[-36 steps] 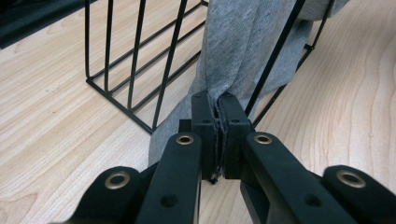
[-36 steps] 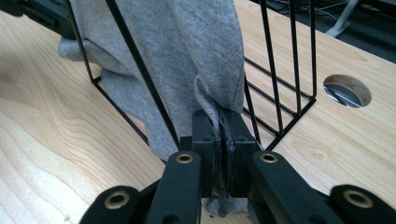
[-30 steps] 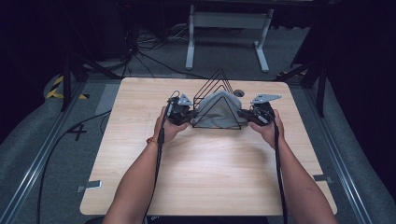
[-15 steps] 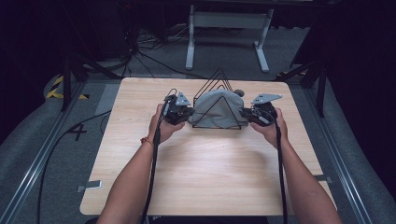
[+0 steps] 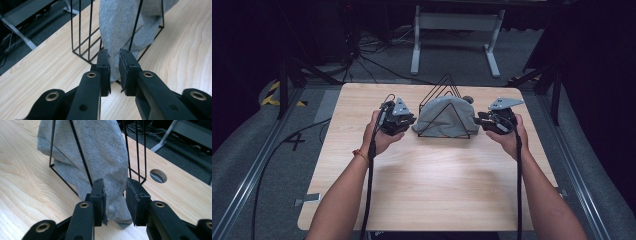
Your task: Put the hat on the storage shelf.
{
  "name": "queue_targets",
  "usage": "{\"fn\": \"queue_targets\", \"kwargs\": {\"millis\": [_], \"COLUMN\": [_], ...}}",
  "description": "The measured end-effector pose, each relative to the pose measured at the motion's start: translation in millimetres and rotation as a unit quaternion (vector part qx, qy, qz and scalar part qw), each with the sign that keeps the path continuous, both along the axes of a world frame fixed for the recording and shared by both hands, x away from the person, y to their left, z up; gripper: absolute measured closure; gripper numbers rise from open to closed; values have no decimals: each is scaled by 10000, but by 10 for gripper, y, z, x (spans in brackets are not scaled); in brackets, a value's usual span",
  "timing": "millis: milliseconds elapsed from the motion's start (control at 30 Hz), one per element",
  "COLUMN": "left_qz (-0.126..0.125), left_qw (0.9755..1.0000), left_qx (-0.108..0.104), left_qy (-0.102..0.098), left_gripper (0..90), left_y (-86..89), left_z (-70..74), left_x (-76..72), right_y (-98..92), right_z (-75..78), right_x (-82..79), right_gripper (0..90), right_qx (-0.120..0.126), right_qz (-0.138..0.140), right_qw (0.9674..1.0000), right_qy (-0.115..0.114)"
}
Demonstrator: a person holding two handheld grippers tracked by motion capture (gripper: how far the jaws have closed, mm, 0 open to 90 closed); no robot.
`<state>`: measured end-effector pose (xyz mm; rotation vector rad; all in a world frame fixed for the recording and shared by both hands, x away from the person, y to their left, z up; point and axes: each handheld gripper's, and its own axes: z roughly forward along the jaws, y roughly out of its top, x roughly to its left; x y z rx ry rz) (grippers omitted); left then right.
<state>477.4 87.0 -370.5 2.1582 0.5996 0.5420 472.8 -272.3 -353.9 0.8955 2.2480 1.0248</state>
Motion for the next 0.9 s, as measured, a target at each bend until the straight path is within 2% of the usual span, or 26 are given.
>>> {"fn": "queue_targets", "kwargs": {"millis": [67,233,300,500,533,633,733,800,900], "left_qz": [-16,-12,17,77,100,124,121,124,153], "left_qw": [10000,9999,9999,9995,9995,9983,9974,9977,9973], "left_qx": [43,152,138,301,298,578,709,657,712], "left_qy": [-45,-11,1,4,16,-1,18,52,95], "left_gripper": [783,758,730,650,629,595,558,532,506], "left_y": [33,174,222,393,416,481,535,569,615], "left_z": [10,54,62,73,66,34,-22,-60,-124], "left_x": [-38,-117,-142,-262,-279,-349,-416,-448,-499], "right_y": [-5,-56,-79,-142,-164,-221,-280,-312,-351], "right_z": [16,61,71,90,93,97,101,94,70], "right_x": [-34,-119,-148,-225,-241,-288,-347,-384,-435], "right_gripper": [671,639,616,562,554,555,544,537,526], "right_qx": [-12,-44,-119,-255,-262,-297,-311,-356,-426], "right_qz": [-1,7,35,12,-5,12,3,-16,-4], "right_qw": [10000,10000,9999,9997,9996,9996,9995,9993,9991], "right_qy": [-2,-20,-41,-52,-54,-28,-47,-62,-40]}}
